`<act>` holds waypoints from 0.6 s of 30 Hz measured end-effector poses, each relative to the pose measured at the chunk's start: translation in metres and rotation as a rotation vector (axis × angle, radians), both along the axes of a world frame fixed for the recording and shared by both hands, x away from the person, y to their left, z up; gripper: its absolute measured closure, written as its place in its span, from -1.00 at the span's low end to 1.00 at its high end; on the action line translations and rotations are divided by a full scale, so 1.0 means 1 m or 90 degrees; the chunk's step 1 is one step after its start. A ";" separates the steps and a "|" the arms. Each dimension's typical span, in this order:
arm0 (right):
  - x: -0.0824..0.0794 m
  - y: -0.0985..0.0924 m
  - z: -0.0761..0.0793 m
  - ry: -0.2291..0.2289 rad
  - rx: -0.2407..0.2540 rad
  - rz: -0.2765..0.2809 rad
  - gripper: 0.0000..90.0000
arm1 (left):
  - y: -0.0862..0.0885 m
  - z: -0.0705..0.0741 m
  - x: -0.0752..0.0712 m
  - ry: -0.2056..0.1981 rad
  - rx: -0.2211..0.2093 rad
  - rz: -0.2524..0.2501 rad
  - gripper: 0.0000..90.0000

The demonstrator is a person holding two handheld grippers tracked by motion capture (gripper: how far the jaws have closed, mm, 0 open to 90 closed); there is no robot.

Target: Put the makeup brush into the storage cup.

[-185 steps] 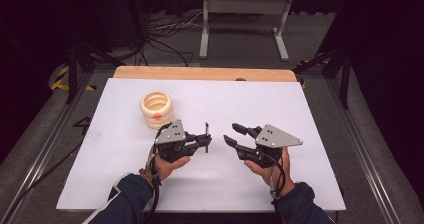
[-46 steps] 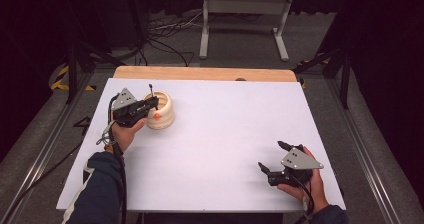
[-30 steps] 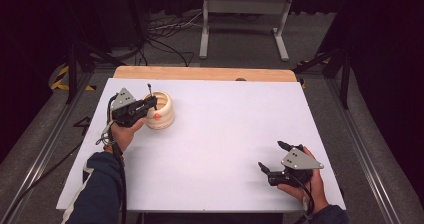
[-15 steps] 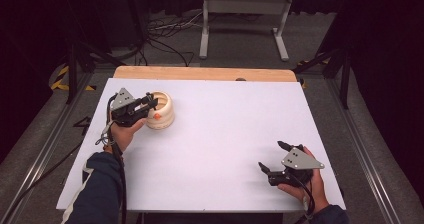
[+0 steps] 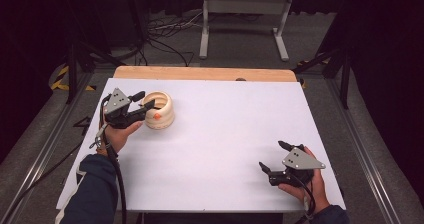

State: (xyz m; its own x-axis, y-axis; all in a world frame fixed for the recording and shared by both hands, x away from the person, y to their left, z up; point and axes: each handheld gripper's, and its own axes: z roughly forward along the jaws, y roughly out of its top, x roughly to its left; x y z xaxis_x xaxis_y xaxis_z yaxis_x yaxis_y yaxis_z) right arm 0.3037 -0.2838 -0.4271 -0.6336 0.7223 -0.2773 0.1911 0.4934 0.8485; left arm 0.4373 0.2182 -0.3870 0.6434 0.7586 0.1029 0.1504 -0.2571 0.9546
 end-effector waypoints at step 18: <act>-0.001 -0.002 0.002 -0.005 0.005 -0.001 -0.78 | 0.009 0.016 -0.032 -0.029 -0.001 0.012 -0.80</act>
State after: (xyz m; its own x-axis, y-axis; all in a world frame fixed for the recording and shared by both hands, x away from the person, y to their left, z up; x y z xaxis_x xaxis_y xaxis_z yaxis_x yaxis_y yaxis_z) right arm 0.3032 -0.2854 -0.4251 -0.6300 0.7257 -0.2767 0.1860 0.4869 0.8534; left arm 0.4057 0.2276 -0.3709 0.6242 0.7703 0.1301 0.1118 -0.2529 0.9610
